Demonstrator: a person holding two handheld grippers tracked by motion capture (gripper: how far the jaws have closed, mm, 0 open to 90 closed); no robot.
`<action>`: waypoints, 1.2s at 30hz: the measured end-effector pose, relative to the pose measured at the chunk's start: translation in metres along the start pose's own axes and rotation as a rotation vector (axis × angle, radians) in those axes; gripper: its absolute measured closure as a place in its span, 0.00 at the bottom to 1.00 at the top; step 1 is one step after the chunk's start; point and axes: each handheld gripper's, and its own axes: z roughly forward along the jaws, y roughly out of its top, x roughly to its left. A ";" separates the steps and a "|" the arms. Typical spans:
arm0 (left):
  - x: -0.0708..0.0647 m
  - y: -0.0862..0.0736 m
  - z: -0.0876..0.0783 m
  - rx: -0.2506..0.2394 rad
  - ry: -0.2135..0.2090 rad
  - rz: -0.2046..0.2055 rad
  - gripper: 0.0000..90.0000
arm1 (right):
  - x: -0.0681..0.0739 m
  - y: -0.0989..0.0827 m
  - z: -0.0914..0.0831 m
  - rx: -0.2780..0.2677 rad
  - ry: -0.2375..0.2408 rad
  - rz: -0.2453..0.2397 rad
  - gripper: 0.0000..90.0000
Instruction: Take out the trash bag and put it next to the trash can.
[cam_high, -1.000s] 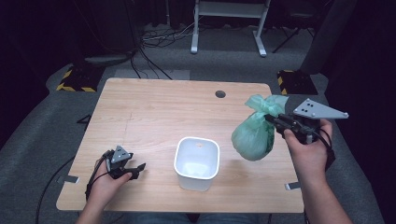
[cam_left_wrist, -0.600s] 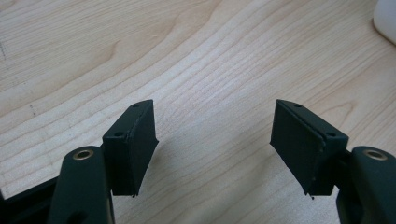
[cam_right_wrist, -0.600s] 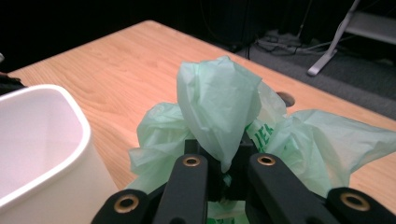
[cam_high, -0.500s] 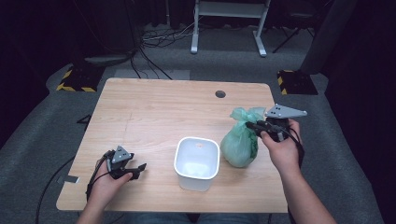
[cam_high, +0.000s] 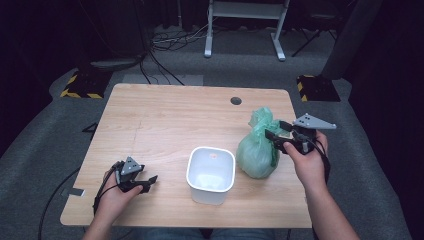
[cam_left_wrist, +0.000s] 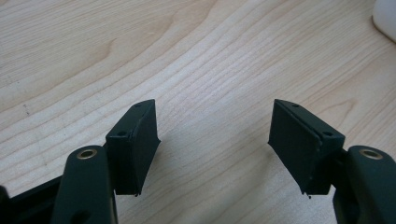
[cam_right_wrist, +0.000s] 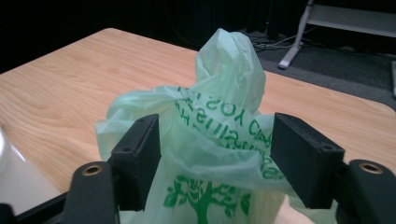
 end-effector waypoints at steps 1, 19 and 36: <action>-0.001 0.000 0.000 -0.001 -0.004 -0.004 0.37 | -0.001 -0.002 -0.004 0.005 -0.008 0.003 0.35; 0.004 -0.004 -0.013 -0.010 0.019 -0.008 0.35 | -0.017 -0.056 -0.049 0.045 -0.041 0.024 0.33; 0.007 -0.008 -0.018 0.018 0.010 -0.005 0.31 | -0.035 -0.114 -0.060 0.158 -0.056 0.053 0.28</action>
